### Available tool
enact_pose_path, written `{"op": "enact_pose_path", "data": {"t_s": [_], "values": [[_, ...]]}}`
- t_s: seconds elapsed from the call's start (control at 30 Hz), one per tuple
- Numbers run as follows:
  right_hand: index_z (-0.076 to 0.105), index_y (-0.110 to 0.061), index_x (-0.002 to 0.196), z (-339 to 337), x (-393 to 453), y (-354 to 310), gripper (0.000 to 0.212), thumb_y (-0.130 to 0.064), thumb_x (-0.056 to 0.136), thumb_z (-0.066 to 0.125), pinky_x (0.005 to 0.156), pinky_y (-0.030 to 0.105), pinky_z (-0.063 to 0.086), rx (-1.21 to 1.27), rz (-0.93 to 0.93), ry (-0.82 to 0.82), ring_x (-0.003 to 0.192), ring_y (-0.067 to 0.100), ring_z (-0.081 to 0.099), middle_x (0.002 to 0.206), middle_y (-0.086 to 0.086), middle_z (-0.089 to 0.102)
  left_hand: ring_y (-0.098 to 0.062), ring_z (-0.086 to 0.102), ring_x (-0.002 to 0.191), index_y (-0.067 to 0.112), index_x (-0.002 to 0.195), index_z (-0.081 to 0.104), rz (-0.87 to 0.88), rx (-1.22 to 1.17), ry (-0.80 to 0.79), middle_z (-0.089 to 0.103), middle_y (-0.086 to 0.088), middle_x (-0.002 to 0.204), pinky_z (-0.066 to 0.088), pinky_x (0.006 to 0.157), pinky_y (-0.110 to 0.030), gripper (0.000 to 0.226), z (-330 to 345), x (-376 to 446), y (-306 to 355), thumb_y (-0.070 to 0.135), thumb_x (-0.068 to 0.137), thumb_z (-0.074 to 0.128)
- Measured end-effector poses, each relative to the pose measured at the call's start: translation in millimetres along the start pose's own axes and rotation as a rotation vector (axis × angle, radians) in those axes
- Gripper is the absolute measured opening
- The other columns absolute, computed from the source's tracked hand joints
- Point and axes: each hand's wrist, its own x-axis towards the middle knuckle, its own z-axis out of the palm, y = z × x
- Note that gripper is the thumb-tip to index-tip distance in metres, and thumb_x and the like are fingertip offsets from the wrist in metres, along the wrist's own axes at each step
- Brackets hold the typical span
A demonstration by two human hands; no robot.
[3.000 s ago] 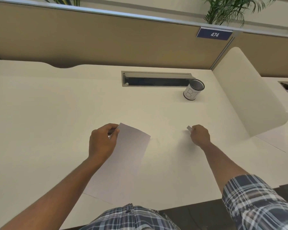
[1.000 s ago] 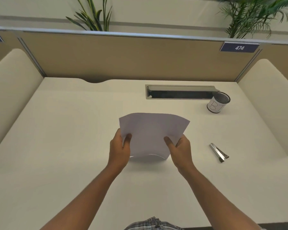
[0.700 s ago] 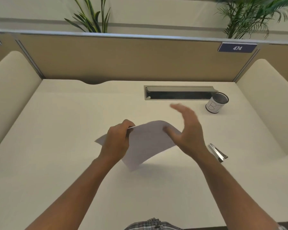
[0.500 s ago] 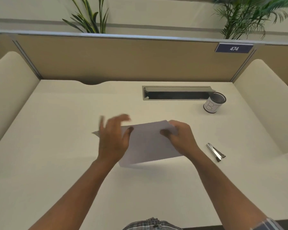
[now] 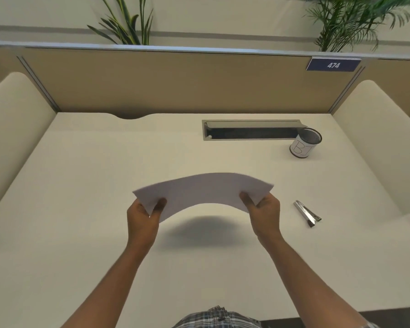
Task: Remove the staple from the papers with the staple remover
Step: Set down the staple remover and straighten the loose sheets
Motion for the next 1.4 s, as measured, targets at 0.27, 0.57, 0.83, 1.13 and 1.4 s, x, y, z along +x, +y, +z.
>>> {"op": "enact_pose_path", "data": {"t_s": [0.27,0.57,0.83,1.13,1.4], "values": [[0.072,-0.015,0.114,1,-2,25,0.024,-0.014,0.091,0.076,0.073,0.013,0.053,-0.122,0.089,-0.075,0.101,0.018,0.073,0.104,-0.005,0.076,-0.018,0.066,0.095,0.024,0.111,0.062,-0.004,0.171,0.004,0.068,0.008,0.100,0.054,0.092,-0.041,0.021,12,-1,-15,0.017,0.093,0.071],[0.062,-0.022,0.132,-6,33,-59,0.059,-0.023,0.077,0.085,0.105,0.027,0.044,-0.562,-0.543,-0.140,0.122,0.011,0.059,0.130,-0.010,0.066,-0.022,0.064,0.073,0.012,0.090,0.068,0.576,0.488,-0.173,0.070,0.006,0.081,0.052,0.065,-0.038,0.012,12,38,49,0.002,0.086,0.062],[0.071,-0.018,0.083,1,30,-36,0.013,-0.011,0.093,0.069,0.068,0.020,0.047,-0.203,-0.155,-0.220,0.071,0.005,0.061,0.079,-0.001,0.071,-0.022,0.035,0.146,0.004,0.147,0.034,0.577,0.309,0.165,0.039,-0.007,0.154,0.024,0.123,-0.047,0.087,25,23,45,0.023,0.079,0.085],[0.073,-0.012,0.111,9,5,-6,0.017,-0.017,0.095,0.070,0.083,0.028,0.058,0.131,-0.054,-0.130,0.098,0.025,0.072,0.107,0.006,0.077,-0.003,0.071,0.086,0.032,0.098,0.065,0.071,0.033,-0.183,0.075,0.017,0.090,0.060,0.085,-0.038,0.011,45,1,21,0.021,0.096,0.067],[0.069,-0.021,0.098,15,-17,31,0.010,-0.011,0.098,0.066,0.066,0.012,0.049,-0.096,0.099,-0.140,0.077,-0.004,0.067,0.092,-0.006,0.074,-0.006,0.068,0.091,0.018,0.107,0.066,0.000,0.162,-0.161,0.072,0.008,0.097,0.051,0.072,-0.022,0.010,45,-21,-24,0.017,0.098,0.062]]}}
